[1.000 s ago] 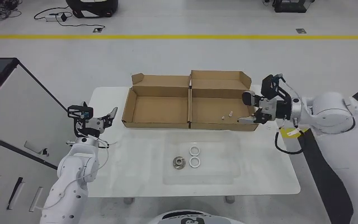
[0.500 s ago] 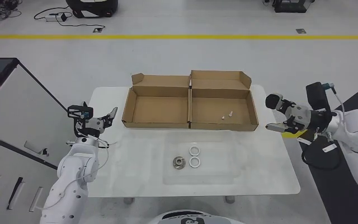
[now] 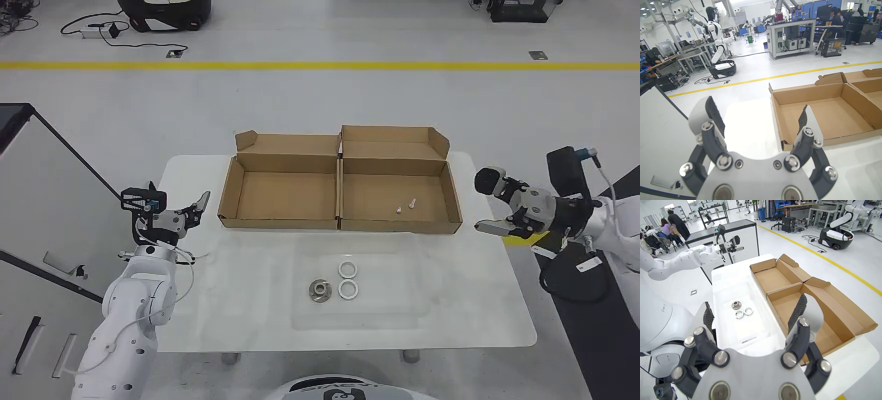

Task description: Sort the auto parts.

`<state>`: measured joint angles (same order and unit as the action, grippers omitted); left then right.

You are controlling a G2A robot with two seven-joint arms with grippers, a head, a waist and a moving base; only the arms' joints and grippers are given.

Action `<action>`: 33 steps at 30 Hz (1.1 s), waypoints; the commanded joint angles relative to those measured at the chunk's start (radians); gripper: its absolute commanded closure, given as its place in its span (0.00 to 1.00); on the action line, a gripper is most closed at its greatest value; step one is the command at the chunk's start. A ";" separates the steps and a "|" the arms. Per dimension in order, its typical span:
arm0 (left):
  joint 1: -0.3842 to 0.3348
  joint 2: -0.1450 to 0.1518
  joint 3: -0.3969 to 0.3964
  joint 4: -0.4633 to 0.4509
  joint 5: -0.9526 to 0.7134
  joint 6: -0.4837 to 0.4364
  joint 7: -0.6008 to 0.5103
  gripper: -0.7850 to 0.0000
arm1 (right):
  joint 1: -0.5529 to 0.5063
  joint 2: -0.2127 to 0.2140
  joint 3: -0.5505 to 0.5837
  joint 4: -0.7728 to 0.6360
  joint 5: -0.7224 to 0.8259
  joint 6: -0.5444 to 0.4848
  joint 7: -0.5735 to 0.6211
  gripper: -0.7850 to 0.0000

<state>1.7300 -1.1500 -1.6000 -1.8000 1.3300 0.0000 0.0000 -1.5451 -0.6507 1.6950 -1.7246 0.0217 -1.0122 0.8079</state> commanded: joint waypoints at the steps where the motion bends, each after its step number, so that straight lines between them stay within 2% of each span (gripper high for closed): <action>1: 0.000 0.000 0.000 0.000 0.000 0.000 0.000 0.00 | 0.000 0.000 0.000 0.000 0.000 0.000 0.000 0.00; 7: -0.004 0.000 -0.001 -0.008 0.005 -0.005 0.006 0.00 | 0.000 0.000 0.000 0.000 0.000 0.000 0.000 0.00; 9: -0.013 0.003 -0.006 -0.020 0.037 -0.033 0.009 0.00 | 0.000 0.000 0.000 0.000 0.000 0.000 0.000 0.00; 11: -0.021 0.010 -0.011 -0.053 0.093 -0.106 -0.027 0.00 | 0.000 0.000 0.000 0.000 0.000 0.000 0.000 0.00; 14: -0.045 0.018 -0.017 -0.114 0.118 -0.219 -0.112 0.00 | 0.000 0.000 0.000 0.000 0.000 0.000 0.000 0.00; 16: -0.065 0.027 -0.015 -0.158 0.165 -0.329 -0.212 0.00 | 0.000 0.000 0.000 0.000 0.000 0.000 0.000 0.00; 18: -0.090 0.030 -0.008 -0.192 0.132 -0.407 -0.299 0.00 | 0.000 0.000 0.000 0.000 0.000 0.000 0.000 0.00; 23: -0.185 0.043 0.023 -0.257 0.133 -0.610 -0.501 0.00 | 0.000 0.000 0.000 0.000 0.000 0.000 0.000 0.00; 29: -0.315 0.051 0.108 -0.248 0.095 -0.779 -0.686 0.00 | 0.000 0.000 0.000 0.000 0.000 0.000 0.000 0.00; 33: -0.408 0.051 0.193 -0.230 0.060 -0.851 -0.788 0.00 | 0.000 0.000 0.000 0.000 0.000 0.000 0.000 0.00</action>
<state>1.3497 -1.0988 -1.4344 -2.0345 1.4039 -0.8303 -0.7597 -1.5451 -0.6507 1.6950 -1.7246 0.0217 -1.0123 0.8078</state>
